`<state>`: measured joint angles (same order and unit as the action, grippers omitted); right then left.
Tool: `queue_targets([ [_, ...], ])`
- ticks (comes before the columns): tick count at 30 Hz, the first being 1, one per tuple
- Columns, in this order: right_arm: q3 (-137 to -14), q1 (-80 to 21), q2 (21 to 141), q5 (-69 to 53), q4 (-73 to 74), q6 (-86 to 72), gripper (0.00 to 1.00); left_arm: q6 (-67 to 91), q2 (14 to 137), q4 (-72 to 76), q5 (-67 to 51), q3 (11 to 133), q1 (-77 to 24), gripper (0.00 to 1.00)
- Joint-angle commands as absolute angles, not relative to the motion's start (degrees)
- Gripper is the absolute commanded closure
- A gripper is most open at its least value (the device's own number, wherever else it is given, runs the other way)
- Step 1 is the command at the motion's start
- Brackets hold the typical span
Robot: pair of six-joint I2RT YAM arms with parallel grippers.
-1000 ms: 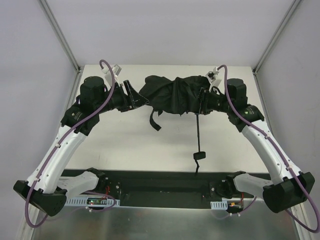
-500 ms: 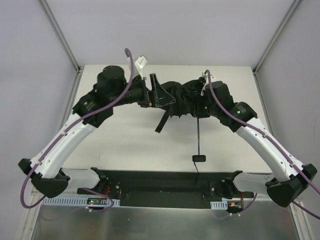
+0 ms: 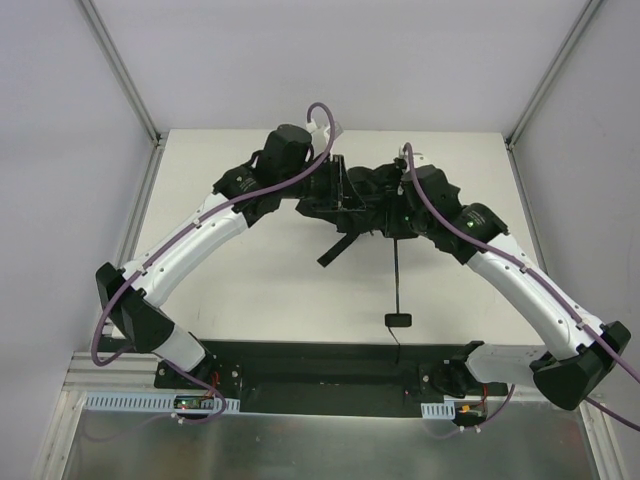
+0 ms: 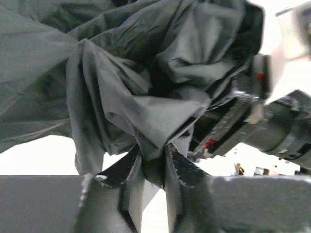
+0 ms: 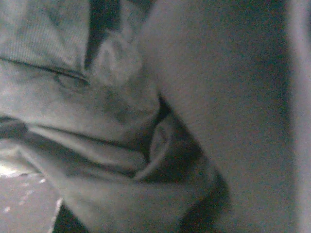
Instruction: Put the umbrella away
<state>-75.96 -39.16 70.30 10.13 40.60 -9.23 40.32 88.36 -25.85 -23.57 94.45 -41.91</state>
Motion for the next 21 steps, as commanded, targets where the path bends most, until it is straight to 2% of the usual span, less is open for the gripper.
queue_targets([
  [1,-75.51,-39.2,70.57,4.06,37.97,-6.16,1.0,38.76,84.82,-26.19,-24.43,86.69,-40.61,0.92],
  [4,-72.17,-38.94,73.2,-3.56,36.23,-5.1,1.0,37.01,83.59,-25.58,-24.17,80.0,-39.73,1.0],
  [9,-69.34,-36.74,84.52,-18.27,31.03,-0.45,1.0,38.05,83.15,-21.46,-28.02,69.63,-34.99,1.0],
  [13,-70.58,-35.69,93.32,-19.95,30.68,6.76,1.0,37.1,84.54,-16.8,-29.09,63.04,-32.26,1.0],
  [16,-71.27,-34.81,98.24,-21.7,28.48,8.78,1.0,42.07,88.06,-7.16,-32.77,56.97,-31.03,1.0],
  [19,-72.6,-34.19,102.21,-20.22,29.18,9.14,1.0,42.19,88.95,-3.87,-29.63,55.02,-30.41,1.0],
  [20,-72.6,-33.84,102.39,-19.61,29.35,8.79,0.97,42.27,88.68,-2.82,-29.1,54.32,-29.98,1.0],
  [21,-71.9,-33.75,101.87,-19.51,29.27,8.79,0.85,42.36,88.68,-1.42,-29.79,53.79,-29.36,1.0],
])
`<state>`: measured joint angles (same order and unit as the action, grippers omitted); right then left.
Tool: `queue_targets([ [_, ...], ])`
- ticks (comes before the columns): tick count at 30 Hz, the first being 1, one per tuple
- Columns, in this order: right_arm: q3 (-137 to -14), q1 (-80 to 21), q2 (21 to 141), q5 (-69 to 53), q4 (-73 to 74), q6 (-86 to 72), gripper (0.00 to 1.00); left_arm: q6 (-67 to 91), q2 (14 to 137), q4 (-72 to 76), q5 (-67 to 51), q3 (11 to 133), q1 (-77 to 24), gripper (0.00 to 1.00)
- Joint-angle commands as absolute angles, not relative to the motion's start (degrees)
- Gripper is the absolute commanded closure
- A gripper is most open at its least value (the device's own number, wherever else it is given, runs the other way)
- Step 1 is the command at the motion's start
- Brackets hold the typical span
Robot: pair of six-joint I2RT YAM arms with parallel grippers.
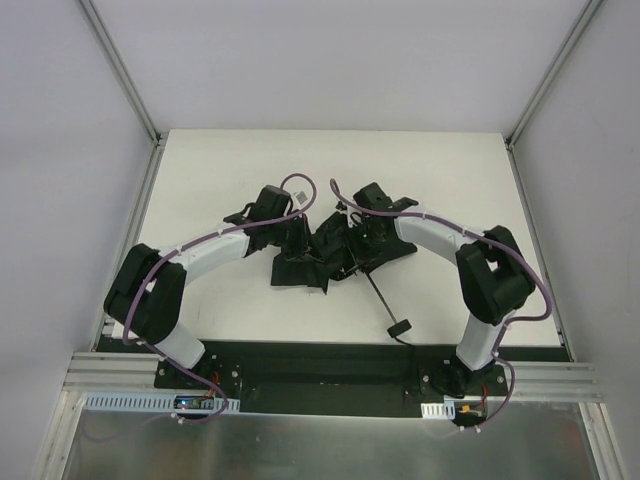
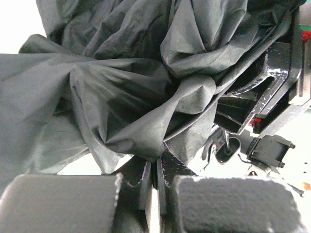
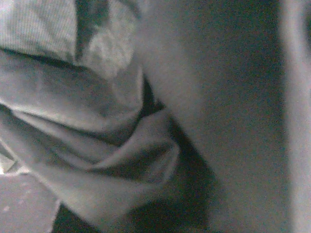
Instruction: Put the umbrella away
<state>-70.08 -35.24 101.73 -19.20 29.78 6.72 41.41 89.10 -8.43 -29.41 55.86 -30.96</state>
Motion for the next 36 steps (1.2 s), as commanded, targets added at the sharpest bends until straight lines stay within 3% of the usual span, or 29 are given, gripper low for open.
queue_targets([
  [1,-70.24,-33.58,101.08,-20.21,28.66,8.79,0.73,42.28,88.94,-0.71,-31.45,53.35,-28.75,1.0],
  [3,-67.6,-33.4,98.89,-23.1,28.13,9.22,0.52,41.84,89.64,-0.62,-33.57,53.0,-27.95,1.0],
  [6,-62.24,-33.4,93.88,-23.73,27.51,9.15,0.36,42.1,90.44,-0.26,-36.29,52.38,-26.99,1.0],
  [16,-47.73,-35.59,85.25,-23.66,8.89,0.8,0.32,43.42,88.5,1.67,-39.55,52.91,-26.63,1.0],
  [18,-46.24,-37.6,85.95,-18.49,4.33,-1.39,0.35,43.85,88.59,1.76,-40.25,52.3,-26.63,1.0],
  [19,-45.62,-38.49,86.39,-13.58,2.83,-2.97,0.42,43.94,88.42,1.76,-40.95,52.12,-26.54,1.0],
  [20,-45.27,-38.84,87.18,-10.58,1.86,-4.29,0.55,43.68,87.98,1.67,-41.31,51.77,-26.37,1.0],
  [21,-45.0,-38.76,87.54,-8.55,1.24,-6.05,0.82,43.51,86.85,1.15,-41.13,51.16,-26.11,1.0],
  [22,-44.22,-38.85,87.45,-6.87,0.62,-7.8,1.0,43.24,85.7,0.71,-40.87,50.54,-25.93,1.0],
  [30,-37.89,-37.53,80.78,-3.86,-0.44,-4.65,1.0,33.32,79.46,-11.24,-43.68,49.13,-20.84,1.0],
  [36,-38.58,-36.91,79.19,-8.17,-0.26,-4.4,1.0,24.71,78.57,-18.71,-35.52,48.6,-18.37,1.0],
])
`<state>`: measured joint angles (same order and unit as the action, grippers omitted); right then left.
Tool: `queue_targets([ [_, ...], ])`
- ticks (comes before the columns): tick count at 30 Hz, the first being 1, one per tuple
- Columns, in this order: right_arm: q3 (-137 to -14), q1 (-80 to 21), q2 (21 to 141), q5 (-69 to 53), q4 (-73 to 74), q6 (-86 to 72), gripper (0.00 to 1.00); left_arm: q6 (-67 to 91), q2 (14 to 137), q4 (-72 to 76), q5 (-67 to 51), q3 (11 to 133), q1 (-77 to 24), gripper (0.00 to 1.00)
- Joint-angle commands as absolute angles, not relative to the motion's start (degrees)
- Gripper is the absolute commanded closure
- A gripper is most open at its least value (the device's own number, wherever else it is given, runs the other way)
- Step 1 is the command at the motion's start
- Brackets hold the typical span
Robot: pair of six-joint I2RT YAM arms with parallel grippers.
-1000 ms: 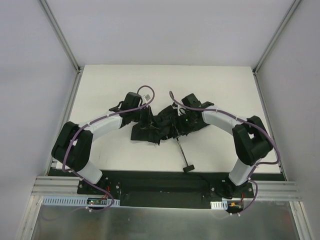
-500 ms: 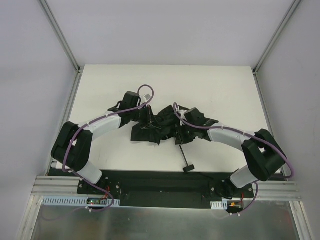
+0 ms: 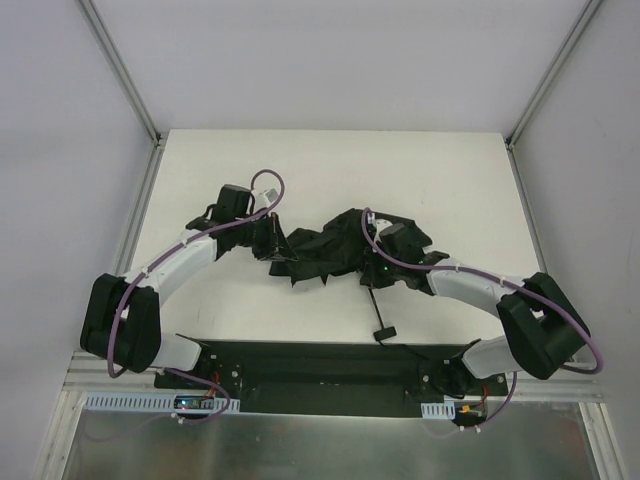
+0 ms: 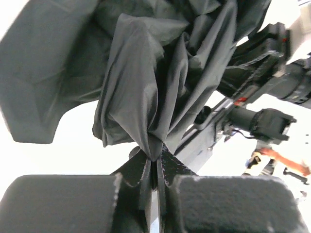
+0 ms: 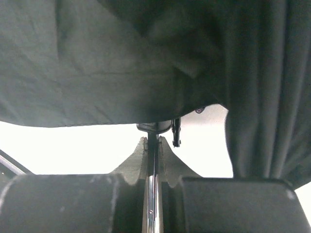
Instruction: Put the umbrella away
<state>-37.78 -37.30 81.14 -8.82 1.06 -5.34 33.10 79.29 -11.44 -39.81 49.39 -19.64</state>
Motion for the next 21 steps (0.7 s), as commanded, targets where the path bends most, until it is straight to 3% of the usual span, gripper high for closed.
queue_targets([
  [1,-39.28,-36.83,79.54,-9.57,1.48,-3.79,1.0,24.0,79.53,-19.07,-35.68,48.78,-18.11,0.96],
  [4,-41.22,-37.09,80.59,-11.6,3.34,-3.16,1.0,23.82,81.73,-19.16,-37.44,50.18,-18.02,0.77],
  [5,-41.31,-37.09,80.6,-11.6,3.25,-3.25,1.0,23.91,81.74,-19.07,-38.57,51.06,-18.02,0.67],
  [7,-41.66,-37.18,81.21,-12.56,3.16,-3.95,1.0,24.95,80.6,-18.64,-38.93,52.03,-18.02,0.36],
  [8,-41.92,-37.18,81.38,-13.09,3.08,-4.04,1.0,26.0,79.46,-17.5,-39.2,51.77,-18.1,0.25],
  [10,-42.19,-37.44,81.65,-13.45,2.81,-4.66,1.0,29.86,78.4,-14.43,-40.95,50.89,-18.8,0.06],
  [11,-42.36,-37.7,81.82,-13.62,2.81,-4.57,1.0,31.45,78.66,-12.41,-42.09,50.8,-20.2,0.01],
  [15,-43.5,-38.32,82.0,-13.27,3.78,-4.22,1.0,36.12,83.04,-9.76,-39.12,55.09,-28.11,0.01],
  [16,-43.42,-38.32,81.57,-12.92,3.78,-4.39,1.0,37.08,86.01,-9.76,-39.2,56.76,-29.78,0.07],
  [17,-43.33,-38.32,81.13,-12.48,3.78,-4.57,1.0,38.39,89.18,-9.76,-40.42,58.6,-30.66,0.17],
  [20,-42.8,-37.88,80.6,-12.66,3.6,-4.75,1.0,38.5,93.34,-9.32,-44.81,62.92,-31.55,0.75],
  [21,-42.54,-37.71,80.77,-12.74,3.6,-4.83,1.0,37.63,91.77,-7.4,-45.52,62.84,-31.55,0.83],
])
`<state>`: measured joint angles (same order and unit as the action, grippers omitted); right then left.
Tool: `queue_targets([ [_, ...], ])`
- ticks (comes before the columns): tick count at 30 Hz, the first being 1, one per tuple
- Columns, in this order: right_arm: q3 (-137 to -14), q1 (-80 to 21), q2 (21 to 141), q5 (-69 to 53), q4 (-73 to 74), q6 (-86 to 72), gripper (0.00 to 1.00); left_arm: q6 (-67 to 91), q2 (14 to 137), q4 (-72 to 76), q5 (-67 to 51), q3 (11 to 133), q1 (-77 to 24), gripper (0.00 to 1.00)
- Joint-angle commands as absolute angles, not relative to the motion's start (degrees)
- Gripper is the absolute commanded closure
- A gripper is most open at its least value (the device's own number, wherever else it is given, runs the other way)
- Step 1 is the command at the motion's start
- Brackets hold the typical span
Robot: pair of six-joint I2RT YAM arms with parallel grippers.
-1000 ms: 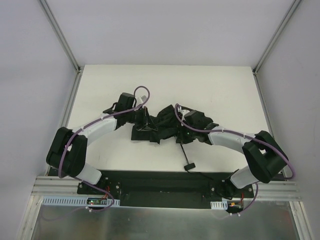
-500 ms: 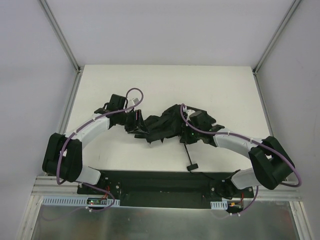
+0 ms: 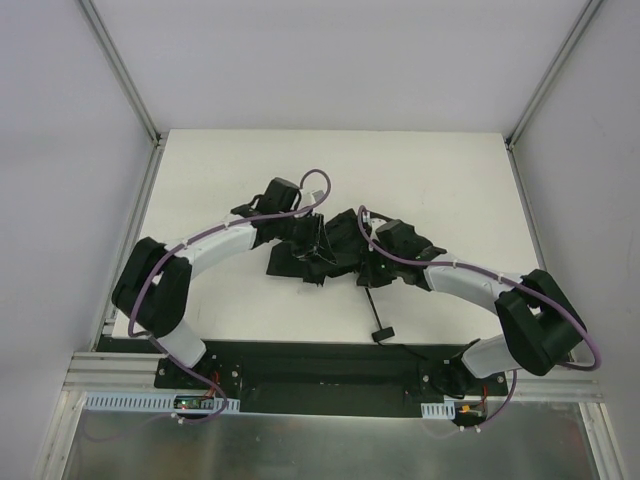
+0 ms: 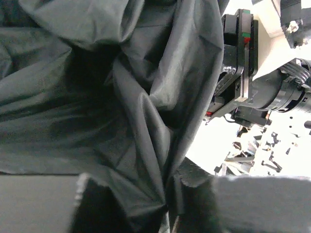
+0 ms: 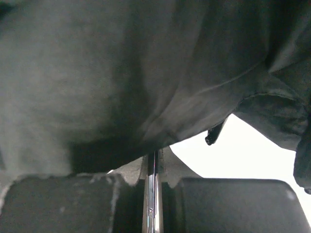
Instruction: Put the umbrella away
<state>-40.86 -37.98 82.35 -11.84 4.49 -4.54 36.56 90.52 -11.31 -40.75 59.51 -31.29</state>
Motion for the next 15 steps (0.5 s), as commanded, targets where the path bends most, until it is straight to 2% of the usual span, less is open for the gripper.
queue_targets([
  [1,-42.28,-37.53,80.68,-12.92,3.43,-4.83,1.0,36.23,89.5,-5.29,-46.57,62.23,-31.47,0.86],
  [2,-41.93,-37.44,80.68,-13.09,3.43,-4.75,1.0,34.64,87.38,-3.01,-48.41,61.01,-31.12,0.82],
  [3,-41.66,-37.35,80.51,-13.27,3.25,-4.83,1.0,32.98,85.19,-2.55,-49.3,59.78,-30.5,0.7],
  [5,-41.31,-37.18,79.98,-13.45,3.25,-4.75,1.0,31.03,81.32,-3.42,-47.91,55.49,-28.14,0.32],
  [6,-40.96,-37.26,79.72,-13.36,3.25,-4.66,1.0,31.9,79.91,-3.95,-46.68,52.85,-26.12,0.2],
  [8,-40.61,-37.18,79.28,-13.53,3.25,-4.57,1.0,34.09,78.49,-3.96,-48.42,46.79,-20.85,0.18],
  [9,-40.52,-37.18,79.1,-13.88,3.43,-4.66,1.0,34.01,77.53,-3.87,-48.69,45.1,-19.09,0.14],
  [12,-40.52,-37.18,78.84,-14.24,3.6,-4.57,1.0,33.22,74.71,-3.43,-48.6,43.77,-19.86,0.12],
  [15,-40.96,-37.18,79.1,-14.76,3.6,-4.57,1.0,33.57,77.07,-2.99,-48.25,45.52,-20.56,0.12],
])
